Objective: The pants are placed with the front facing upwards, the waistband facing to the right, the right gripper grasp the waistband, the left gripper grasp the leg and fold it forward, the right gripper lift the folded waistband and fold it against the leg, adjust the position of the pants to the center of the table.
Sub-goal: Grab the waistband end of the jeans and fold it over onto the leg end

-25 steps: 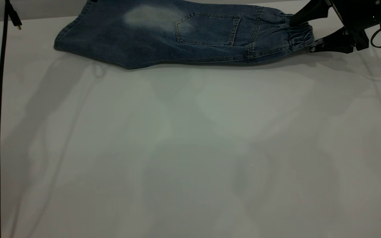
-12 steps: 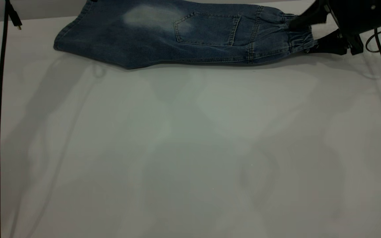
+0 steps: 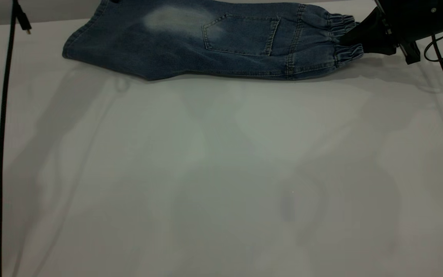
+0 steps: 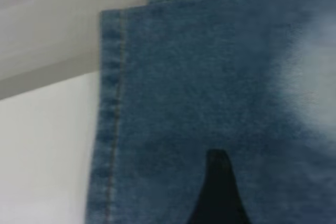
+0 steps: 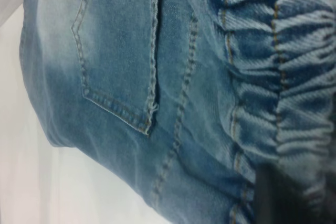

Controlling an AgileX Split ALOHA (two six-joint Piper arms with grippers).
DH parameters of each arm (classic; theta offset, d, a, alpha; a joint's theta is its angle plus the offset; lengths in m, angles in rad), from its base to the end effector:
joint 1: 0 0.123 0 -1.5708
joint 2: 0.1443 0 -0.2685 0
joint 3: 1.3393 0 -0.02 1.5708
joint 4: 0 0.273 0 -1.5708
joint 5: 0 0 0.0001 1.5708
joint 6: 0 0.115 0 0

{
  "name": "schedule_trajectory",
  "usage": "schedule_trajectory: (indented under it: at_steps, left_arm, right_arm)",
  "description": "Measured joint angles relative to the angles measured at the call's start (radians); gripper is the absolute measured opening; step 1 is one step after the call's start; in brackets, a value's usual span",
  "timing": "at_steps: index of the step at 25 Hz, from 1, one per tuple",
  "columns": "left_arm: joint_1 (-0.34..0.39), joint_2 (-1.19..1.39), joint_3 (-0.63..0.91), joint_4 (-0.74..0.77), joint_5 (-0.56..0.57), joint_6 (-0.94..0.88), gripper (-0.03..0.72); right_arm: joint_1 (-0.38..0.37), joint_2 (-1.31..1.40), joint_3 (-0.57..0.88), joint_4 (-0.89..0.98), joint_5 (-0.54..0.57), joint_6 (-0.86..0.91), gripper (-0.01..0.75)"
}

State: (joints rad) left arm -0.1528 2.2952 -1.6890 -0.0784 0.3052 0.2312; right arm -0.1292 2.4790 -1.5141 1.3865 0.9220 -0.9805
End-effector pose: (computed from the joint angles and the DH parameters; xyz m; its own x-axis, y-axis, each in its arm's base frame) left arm 0.5235 -0.0834 0.0940 -0.6898 0.2638 -0.6742 0.2788 0.9562 0.0888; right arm 0.4623 0.0308 -0.0053 -0.9281 0.3005 -0.2200 0.0045 0.5999 0.8001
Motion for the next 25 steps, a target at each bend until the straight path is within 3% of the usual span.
schedule_trajectory:
  at_steps: [13, 25]
  left_arm:
    - [-0.18, 0.001, -0.178, -0.002, 0.301, 0.02, 0.481]
    - [-0.199, 0.179, -0.462, -0.011, 0.573, -0.079, 0.47]
  right_arm:
    - [0.001, -0.079, 0.0, -0.062, 0.041, 0.017, 0.036]
    - [0.001, -0.132, 0.0, -0.116, 0.049, 0.041, 0.036]
